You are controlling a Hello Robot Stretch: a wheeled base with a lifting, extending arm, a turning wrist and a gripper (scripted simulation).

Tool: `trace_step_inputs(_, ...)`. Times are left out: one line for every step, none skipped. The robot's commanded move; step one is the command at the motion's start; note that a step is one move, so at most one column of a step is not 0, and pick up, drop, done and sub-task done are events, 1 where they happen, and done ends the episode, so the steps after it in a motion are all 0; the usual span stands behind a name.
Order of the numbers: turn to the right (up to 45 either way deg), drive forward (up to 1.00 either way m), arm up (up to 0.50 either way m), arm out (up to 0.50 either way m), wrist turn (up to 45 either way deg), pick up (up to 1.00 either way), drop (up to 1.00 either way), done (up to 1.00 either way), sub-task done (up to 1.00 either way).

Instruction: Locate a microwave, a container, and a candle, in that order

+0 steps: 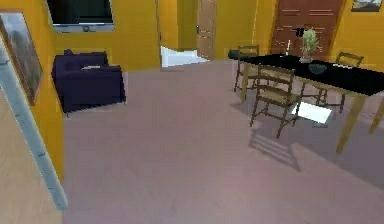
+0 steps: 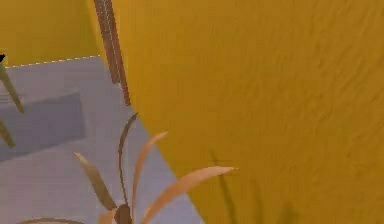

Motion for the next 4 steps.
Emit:
trace_step_inputs(-45.0,0.0,0.0,0.0,0.0,0.0,0.0,0.0,0.0)
trace_step_inputs(-21.0,0.0,0.0,0.0,0.0,0.0,0.0,0.0,0.0)
trace_step_inputs(0.0,0.6,0.0,0.0,0.0,0.0,0.0,0.0,0.0)
trace_step_inputs(-30.0,0.0,0.0,0.0,0.0,0.0,0.0,0.0,0.0)
